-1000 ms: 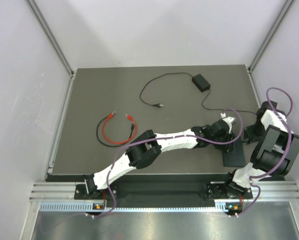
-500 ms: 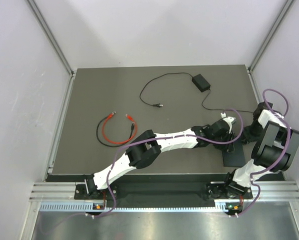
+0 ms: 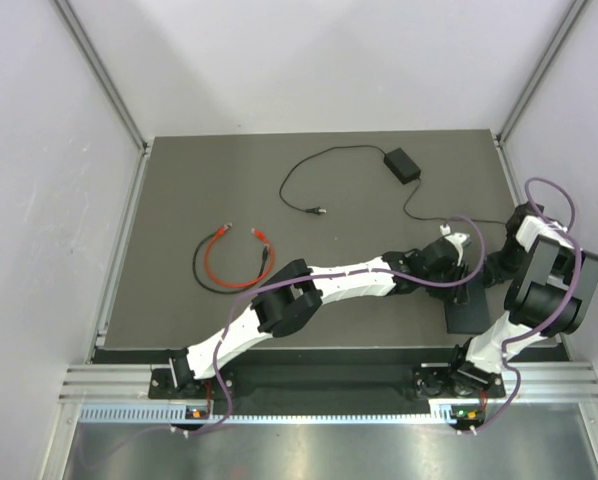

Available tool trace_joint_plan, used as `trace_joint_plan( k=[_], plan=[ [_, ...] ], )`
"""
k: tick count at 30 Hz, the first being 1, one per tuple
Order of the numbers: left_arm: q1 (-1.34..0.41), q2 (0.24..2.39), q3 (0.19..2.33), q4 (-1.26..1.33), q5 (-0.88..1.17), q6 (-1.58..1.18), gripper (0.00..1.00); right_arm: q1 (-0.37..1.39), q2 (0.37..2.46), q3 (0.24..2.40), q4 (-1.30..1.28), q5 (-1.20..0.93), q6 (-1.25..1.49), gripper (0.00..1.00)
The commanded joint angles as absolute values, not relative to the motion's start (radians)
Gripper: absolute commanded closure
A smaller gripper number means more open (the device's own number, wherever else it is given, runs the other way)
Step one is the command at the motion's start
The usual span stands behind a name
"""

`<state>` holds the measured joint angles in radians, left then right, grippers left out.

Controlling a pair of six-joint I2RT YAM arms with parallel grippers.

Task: Pull the plug from the switch port

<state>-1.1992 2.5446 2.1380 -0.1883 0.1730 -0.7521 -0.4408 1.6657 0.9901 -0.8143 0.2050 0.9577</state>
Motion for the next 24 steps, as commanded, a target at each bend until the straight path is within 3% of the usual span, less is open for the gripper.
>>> trace_joint_plan(
  k=[1,16,24],
  plan=[
    [-1.198,2.623,2.08,-0.359,0.16,-0.753,0.61,-0.428,1.726,1.003,-0.744,0.115,0.948,1.0],
    [-1.198,2.641,2.079,-0.362,0.169,-0.787,0.61,-0.457,1.744,1.048,-0.773,0.156,0.908,1.0],
    [-1.198,2.651,2.074,-0.368,0.178,-0.808,0.61,-0.486,1.68,0.976,-0.755,0.161,1.051,1.0]
  ],
)
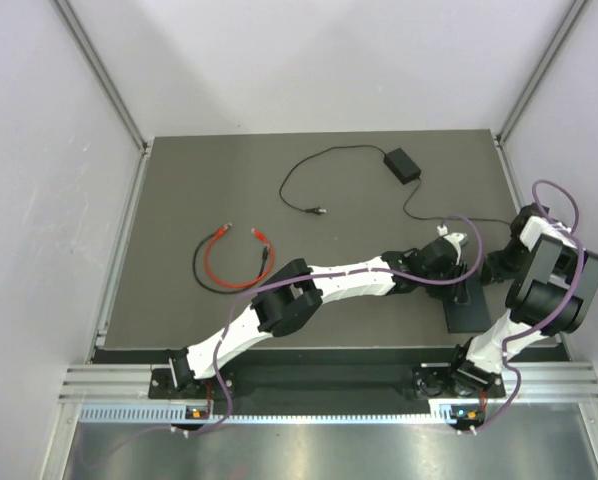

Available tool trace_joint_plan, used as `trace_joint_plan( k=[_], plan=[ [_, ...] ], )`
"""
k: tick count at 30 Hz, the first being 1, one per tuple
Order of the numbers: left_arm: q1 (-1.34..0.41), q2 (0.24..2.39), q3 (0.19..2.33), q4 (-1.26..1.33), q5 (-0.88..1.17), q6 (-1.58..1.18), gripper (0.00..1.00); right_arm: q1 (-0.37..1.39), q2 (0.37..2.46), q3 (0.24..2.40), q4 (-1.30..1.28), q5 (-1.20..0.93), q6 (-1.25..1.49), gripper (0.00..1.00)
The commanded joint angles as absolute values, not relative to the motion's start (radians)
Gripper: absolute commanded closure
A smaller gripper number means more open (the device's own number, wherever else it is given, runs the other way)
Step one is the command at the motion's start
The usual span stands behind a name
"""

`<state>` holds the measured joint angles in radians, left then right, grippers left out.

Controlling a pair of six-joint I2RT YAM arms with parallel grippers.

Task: Pull the plug from the switch port

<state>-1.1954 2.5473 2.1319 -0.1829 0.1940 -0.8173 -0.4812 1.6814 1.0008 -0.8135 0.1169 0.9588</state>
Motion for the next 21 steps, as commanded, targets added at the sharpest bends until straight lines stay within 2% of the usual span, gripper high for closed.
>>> trace_joint_plan(
  k=[1,6,12,18,21],
  plan=[
    [-1.198,2.652,2.074,-0.367,0.179,-0.814,0.62,-0.486,1.655,0.97,-0.756,0.175,1.069,1.0],
    [-1.198,2.645,2.057,-0.359,0.17,-0.83,0.62,-0.471,1.589,0.937,-0.756,0.278,1.159,1.0],
    [-1.198,2.657,2.052,-0.356,0.183,-0.845,0.62,-0.483,1.635,0.951,-0.713,0.235,1.143,1.0],
    [-1.198,2.665,2.057,-0.362,0.186,-0.848,0.62,-0.43,1.828,1.201,-0.803,0.284,0.898,1.0],
    [-1.198,2.665,2.059,-0.357,0.187,-0.851,0.62,-0.416,1.81,1.218,-0.749,0.324,0.806,1.0]
  ],
)
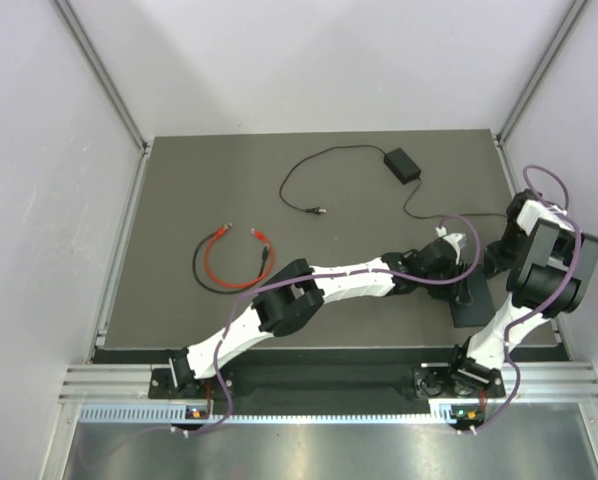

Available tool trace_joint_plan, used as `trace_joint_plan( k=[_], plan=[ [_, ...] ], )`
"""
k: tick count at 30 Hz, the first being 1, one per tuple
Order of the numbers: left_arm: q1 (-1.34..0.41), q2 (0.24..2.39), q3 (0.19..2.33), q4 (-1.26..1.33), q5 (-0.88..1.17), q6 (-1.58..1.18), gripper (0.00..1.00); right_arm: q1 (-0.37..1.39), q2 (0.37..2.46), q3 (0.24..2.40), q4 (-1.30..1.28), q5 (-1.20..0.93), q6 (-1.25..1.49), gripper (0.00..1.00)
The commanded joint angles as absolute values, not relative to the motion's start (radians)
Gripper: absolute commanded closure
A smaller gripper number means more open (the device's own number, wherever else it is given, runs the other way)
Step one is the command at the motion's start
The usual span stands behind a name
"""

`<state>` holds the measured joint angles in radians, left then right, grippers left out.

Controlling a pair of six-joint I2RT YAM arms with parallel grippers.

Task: Pull the plug from the switch port

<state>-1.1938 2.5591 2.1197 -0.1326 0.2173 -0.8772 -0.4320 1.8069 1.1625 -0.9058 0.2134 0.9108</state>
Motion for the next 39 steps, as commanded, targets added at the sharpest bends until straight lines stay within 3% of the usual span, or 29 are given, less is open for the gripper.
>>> trace_joint_plan(
  k=[1,10,18,36,38,39],
  plan=[
    [-1.198,2.665,2.057,-0.357,0.187,-0.851,0.62,-0.414,1.786,1.204,-0.721,0.348,0.78,1.0],
    [-1.195,2.646,2.057,-0.351,0.181,-0.816,0.62,-0.419,1.76,1.051,-0.697,0.157,0.888,1.0],
    [-1.164,2.563,2.033,-0.241,0.262,-0.732,0.62,-0.359,1.655,0.948,-0.696,0.127,0.85,1.0],
    [-1.155,2.596,2.115,-0.123,0.342,-0.713,0.56,-0.365,1.612,0.968,-0.698,0.077,0.769,1.0],
    [-1.152,2.603,2.123,-0.161,0.334,-0.725,0.56,-0.365,1.626,0.989,-0.701,0.064,0.752,0.95],
    [-1.147,2.611,2.118,-0.169,0.339,-0.739,0.56,-0.365,1.64,1.003,-0.713,0.064,0.744,0.88]
  ],
)
